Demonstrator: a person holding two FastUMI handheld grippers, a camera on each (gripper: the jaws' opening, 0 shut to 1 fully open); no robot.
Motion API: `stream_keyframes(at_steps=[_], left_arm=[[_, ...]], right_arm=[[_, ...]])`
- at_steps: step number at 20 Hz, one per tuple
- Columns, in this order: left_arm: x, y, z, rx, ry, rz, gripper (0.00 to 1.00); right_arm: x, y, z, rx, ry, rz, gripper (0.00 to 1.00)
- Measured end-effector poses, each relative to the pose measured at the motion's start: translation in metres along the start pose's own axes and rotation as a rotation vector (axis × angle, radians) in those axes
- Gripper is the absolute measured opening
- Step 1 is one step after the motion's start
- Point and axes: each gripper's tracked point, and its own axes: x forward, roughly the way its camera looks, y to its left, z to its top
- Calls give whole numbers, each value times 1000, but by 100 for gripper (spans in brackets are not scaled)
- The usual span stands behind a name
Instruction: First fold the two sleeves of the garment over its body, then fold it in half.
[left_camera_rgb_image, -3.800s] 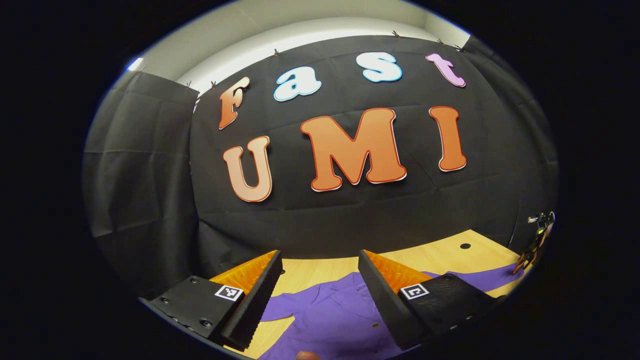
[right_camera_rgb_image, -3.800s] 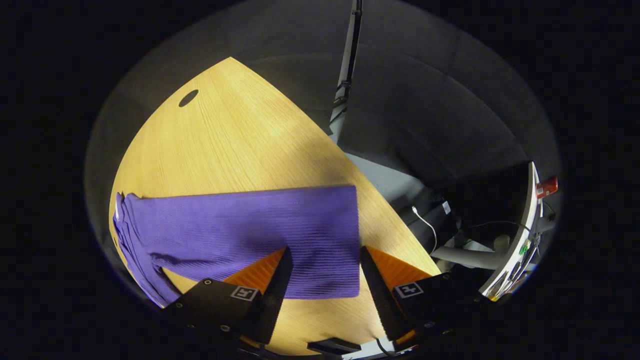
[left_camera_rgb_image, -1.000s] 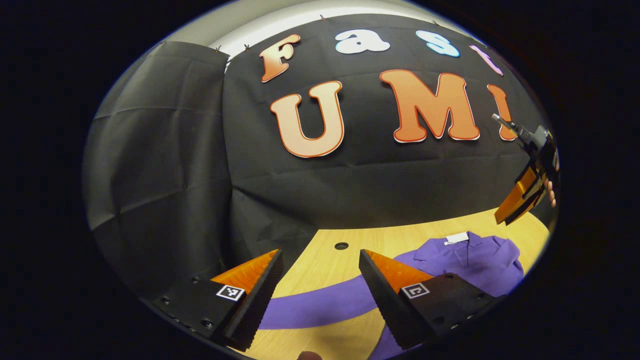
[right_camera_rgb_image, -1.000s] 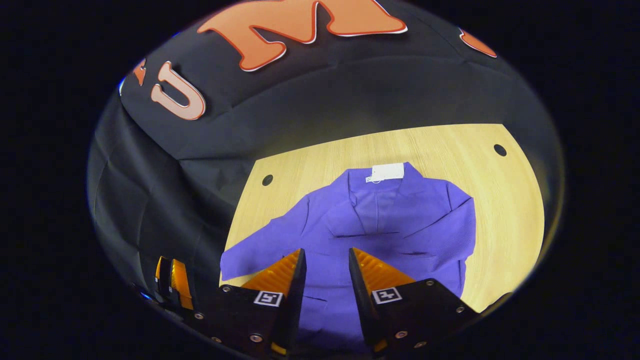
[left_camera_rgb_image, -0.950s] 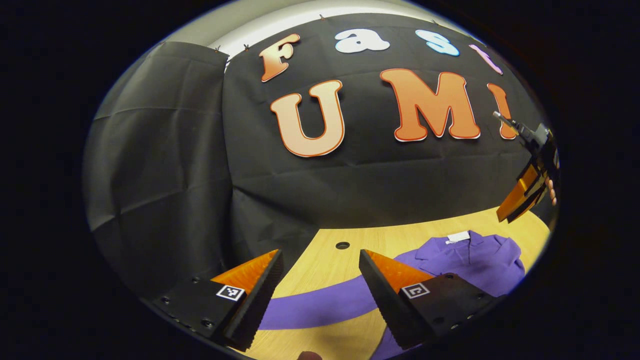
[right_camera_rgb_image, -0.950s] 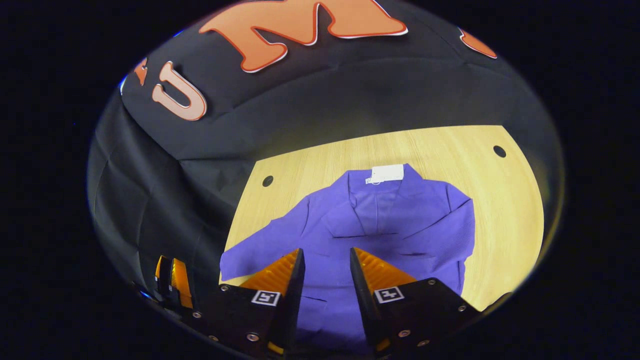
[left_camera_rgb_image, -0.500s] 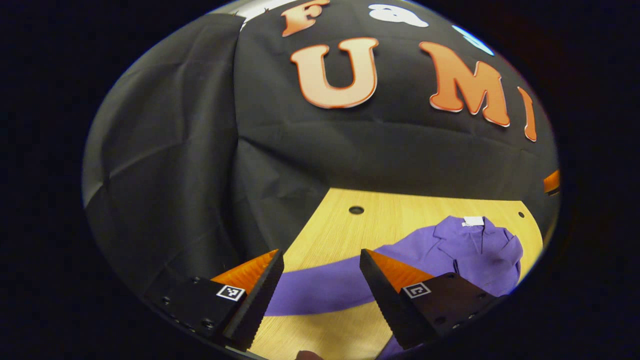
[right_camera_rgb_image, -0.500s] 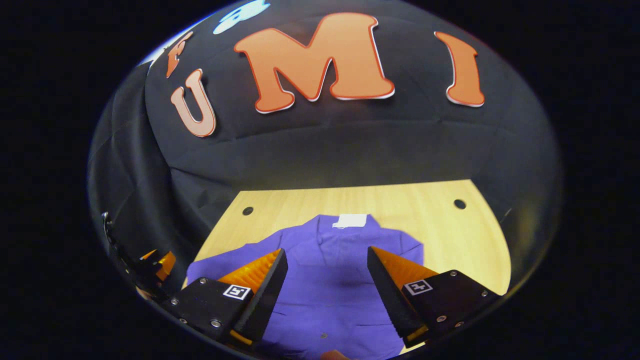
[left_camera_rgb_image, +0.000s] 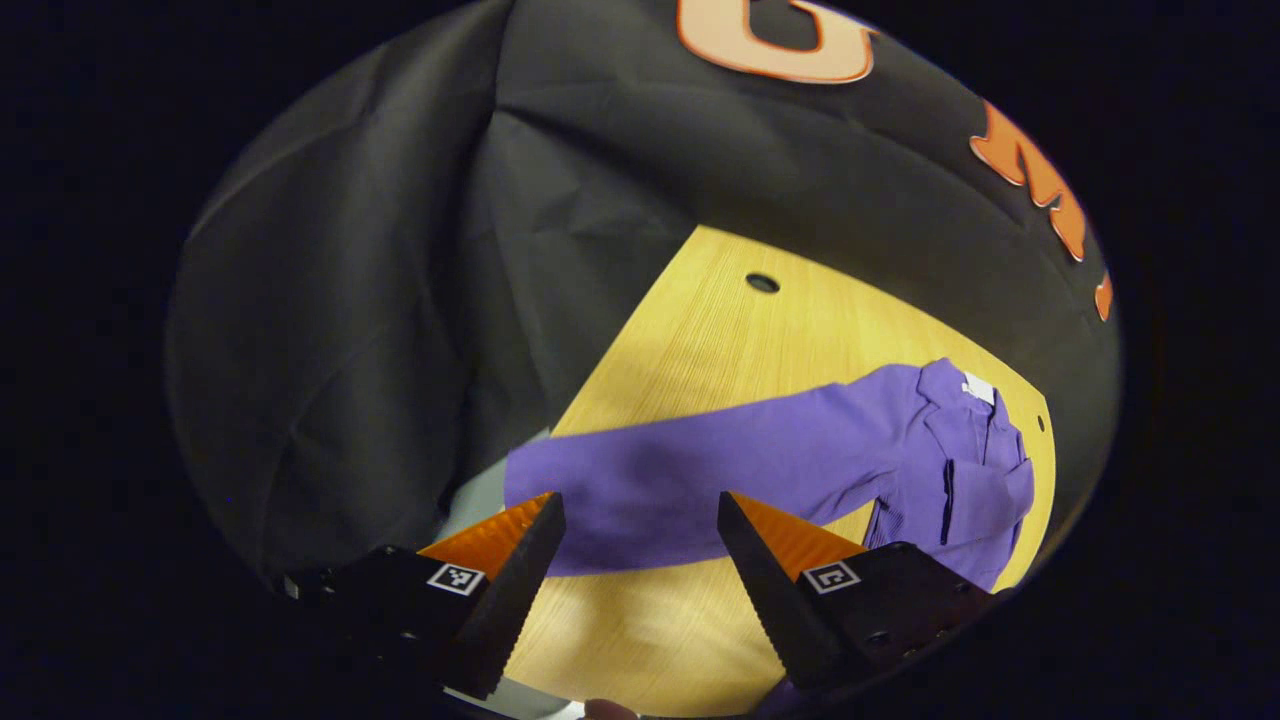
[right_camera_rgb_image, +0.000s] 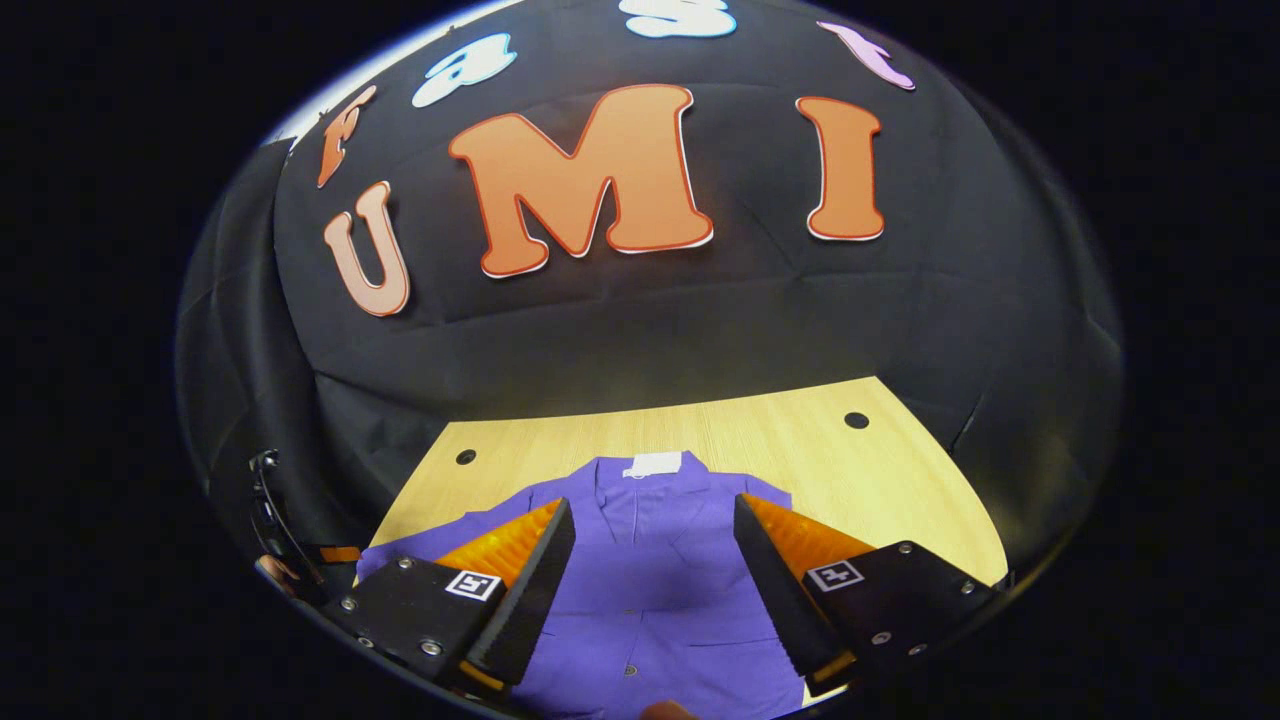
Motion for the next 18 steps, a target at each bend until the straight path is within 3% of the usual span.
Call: stream_keyframes(at_steps=[4,6,7,9,10,11,18], left_arm=[[31,20,-21,-91,170,18,98],[45,20,-28,-90,221,34,98],[51,20,-33,-85,243,41,98],[61,17,-45,-75,295,44,98],[66,17,-50,-78,313,45,98],[70,17,-54,-85,331,51,98],[83,23,-70,-127,417,74,99]], right_arm=[[-13,-9,16,-7,-25,7,95],[-20,-18,24,2,-48,-5,100],[-24,-22,24,0,-55,-12,95],[-29,-32,19,-22,-54,-35,95],[-31,-36,13,-34,-48,-45,100],[-34,-38,10,-46,-42,-48,95],[-38,-46,-10,-54,-6,-65,95]])
